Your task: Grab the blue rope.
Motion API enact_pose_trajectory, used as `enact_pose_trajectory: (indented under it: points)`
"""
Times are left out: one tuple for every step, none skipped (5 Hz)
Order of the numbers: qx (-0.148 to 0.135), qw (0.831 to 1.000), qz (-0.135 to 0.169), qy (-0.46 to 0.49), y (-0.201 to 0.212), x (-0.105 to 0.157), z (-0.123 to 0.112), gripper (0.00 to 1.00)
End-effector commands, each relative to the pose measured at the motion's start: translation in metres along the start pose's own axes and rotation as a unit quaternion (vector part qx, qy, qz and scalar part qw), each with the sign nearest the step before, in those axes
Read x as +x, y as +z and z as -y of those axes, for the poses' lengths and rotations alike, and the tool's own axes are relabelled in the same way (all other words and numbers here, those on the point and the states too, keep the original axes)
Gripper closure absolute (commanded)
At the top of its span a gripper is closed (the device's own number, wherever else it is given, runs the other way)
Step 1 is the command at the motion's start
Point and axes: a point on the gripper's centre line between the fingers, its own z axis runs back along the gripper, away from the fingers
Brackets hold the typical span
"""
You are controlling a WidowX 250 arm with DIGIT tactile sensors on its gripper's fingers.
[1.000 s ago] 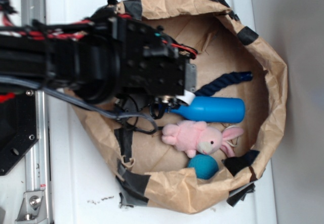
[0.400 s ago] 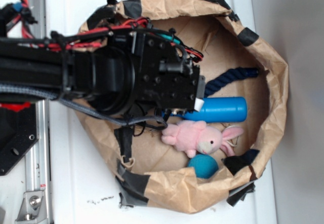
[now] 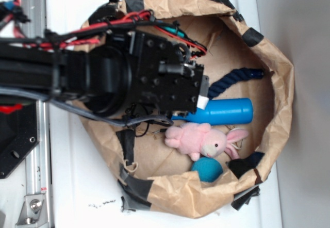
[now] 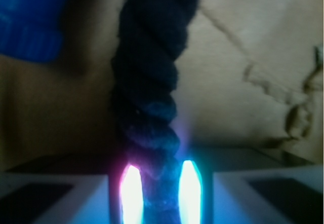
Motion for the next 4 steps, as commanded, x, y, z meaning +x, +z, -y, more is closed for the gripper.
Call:
enact_pose_trajectory:
  points:
    - [0.032,0.992,0.038,0.118,0.046,-0.01,-0.026,1.0]
    - [0.114,0.964,0.017,0.238,0.102,0.011,-0.043,1.0]
    - [0.148,0.928,-0.024,0.341,0.152,0.01,-0.063,1.0]
    - [0.051,0.951,0.021,0.305,0.175,0.002,-0.064,1.0]
